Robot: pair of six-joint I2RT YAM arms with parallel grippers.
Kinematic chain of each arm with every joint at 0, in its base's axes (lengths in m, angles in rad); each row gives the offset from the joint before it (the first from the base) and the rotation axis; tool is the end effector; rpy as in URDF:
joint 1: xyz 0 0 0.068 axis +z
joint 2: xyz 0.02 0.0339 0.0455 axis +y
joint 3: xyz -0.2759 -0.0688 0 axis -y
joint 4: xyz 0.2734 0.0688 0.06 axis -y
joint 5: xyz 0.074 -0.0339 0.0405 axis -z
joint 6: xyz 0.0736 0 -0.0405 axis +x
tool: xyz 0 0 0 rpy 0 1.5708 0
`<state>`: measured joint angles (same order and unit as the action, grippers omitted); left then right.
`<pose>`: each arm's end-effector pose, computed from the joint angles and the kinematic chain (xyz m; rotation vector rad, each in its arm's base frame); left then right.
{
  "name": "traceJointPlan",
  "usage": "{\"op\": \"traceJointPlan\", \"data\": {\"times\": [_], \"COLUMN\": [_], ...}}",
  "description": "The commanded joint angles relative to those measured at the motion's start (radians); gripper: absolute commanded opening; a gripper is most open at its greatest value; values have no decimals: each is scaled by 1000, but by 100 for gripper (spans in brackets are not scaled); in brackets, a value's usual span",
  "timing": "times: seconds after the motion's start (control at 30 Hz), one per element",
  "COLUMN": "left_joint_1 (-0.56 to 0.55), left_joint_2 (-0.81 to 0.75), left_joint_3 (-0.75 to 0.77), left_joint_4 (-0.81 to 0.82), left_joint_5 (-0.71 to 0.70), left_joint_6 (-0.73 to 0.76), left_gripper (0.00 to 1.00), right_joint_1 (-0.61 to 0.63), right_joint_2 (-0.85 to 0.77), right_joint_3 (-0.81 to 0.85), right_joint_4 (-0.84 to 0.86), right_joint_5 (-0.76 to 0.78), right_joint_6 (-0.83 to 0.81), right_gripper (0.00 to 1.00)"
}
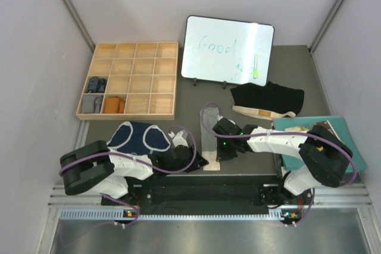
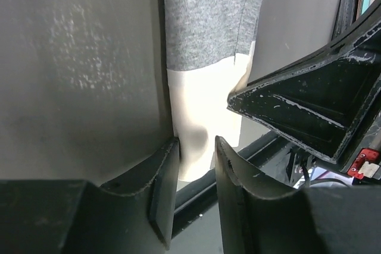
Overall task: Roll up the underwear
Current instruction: Roll the underwear to the center of the board.
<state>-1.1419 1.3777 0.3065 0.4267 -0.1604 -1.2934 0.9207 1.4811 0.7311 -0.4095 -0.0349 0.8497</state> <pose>0.1221 -0.2388 0.0849 -0.2852 2.4502 -1.0864 0.1766 0.2366 0.1106 -0.1122 2.8644 0.4945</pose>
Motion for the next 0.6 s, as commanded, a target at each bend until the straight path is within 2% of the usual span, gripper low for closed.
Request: {"op": "traceJointPlan", "data": {"times": [0.0,0.13,0.17,0.23,0.43,0.5,0.53,0.57], "left_joint_1": [-24,-32,-32,-33,-32,-30,-25,-18], "left_joint_2": [56,104,118,123,41,1,-26,-40], "left_joint_3": [-7,0,2,9,72,97,100,98], "left_joint_4": [-152,-154,-151,-147,-244,-279,-290,-287], "left_joint_5": [-30,-34,-34,-36,-30,-7,2,36], "left_joint_6": [-27,-35,-34,-21,42,63,68,72], "left_gripper": [35,21,11,1,0,0,0,0], "right_joint_1": [14,14,15,14,14,14,14,14], "right_joint_2": [19,18,16,10,-30,-48,-60,-82], "right_joint_3": [-25,-27,-30,-33,-16,-2,-2,-12], "right_joint_4": [52,63,70,78,48,15,9,0], "right_joint_5": [-17,-28,-30,-39,-49,-60,-56,-43], "right_joint_6": [8,8,8,2,-37,-60,-63,-63], "right_gripper": [0,0,0,0,0,11,32,39]}}
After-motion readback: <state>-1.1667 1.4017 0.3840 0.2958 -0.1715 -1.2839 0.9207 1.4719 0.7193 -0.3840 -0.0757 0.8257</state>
